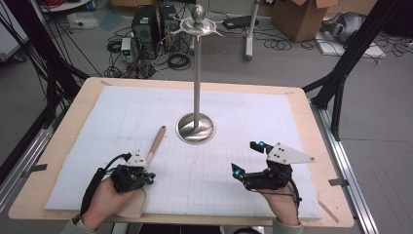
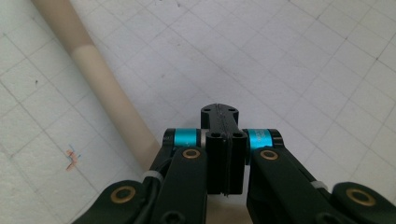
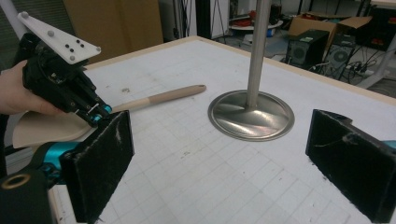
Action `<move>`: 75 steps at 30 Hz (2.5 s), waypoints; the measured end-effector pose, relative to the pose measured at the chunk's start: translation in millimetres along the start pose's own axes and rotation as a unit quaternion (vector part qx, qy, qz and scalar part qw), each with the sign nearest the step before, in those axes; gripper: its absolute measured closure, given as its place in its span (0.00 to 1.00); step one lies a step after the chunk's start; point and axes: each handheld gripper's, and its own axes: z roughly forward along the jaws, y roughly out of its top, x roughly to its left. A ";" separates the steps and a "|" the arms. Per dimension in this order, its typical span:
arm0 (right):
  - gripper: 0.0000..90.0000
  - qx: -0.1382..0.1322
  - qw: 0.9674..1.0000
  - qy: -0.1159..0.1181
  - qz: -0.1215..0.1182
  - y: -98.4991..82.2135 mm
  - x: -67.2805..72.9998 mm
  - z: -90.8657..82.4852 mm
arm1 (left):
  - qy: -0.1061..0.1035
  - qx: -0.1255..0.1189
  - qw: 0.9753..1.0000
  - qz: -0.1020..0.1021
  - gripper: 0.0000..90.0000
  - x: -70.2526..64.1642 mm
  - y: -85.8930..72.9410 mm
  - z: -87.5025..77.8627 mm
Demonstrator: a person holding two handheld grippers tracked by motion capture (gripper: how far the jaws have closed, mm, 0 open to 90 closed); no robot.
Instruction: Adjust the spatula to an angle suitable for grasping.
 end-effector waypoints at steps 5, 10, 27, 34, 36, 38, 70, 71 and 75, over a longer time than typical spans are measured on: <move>0.08 0.001 1.000 0.001 0.001 -0.2 0.1 0.4 | 0.004 0.011 1.000 0.005 0.99 -0.8 0.0 0.7; 0.08 0.001 1.000 0.002 0.002 -0.5 -0.2 0.2 | 0.020 0.025 0.999 0.008 0.99 -1.7 1.8 -0.7; 0.08 0.001 1.000 0.003 0.002 -0.6 0.5 1.2 | 0.047 0.045 0.998 0.019 1.00 6.3 -3.9 -8.8; 0.08 0.005 1.000 0.005 0.000 -0.5 1.9 4.4 | 0.057 0.042 0.997 0.003 1.00 22.0 -12.6 -16.4; 0.08 0.007 1.000 0.007 -0.001 -0.7 2.2 5.9 | 0.060 0.040 0.997 -0.001 1.00 25.3 -14.8 -18.0; 0.08 0.009 1.000 0.006 -0.002 -1.0 2.2 7.3 | 0.064 0.038 0.997 -0.006 1.00 28.9 -16.8 -19.6; 0.08 0.015 1.000 0.002 -0.014 3.3 6.1 14.5 | 0.007 -0.129 0.988 -0.086 0.93 56.9 -31.9 -70.9; 0.08 0.014 1.000 0.002 -0.015 3.8 6.2 15.2 | 0.001 -0.137 0.986 -0.090 0.90 57.5 -31.3 -72.7; 0.08 0.014 1.000 0.003 -0.013 3.8 5.9 18.5 | -0.019 -0.161 0.982 -0.093 0.74 57.1 -26.6 -78.2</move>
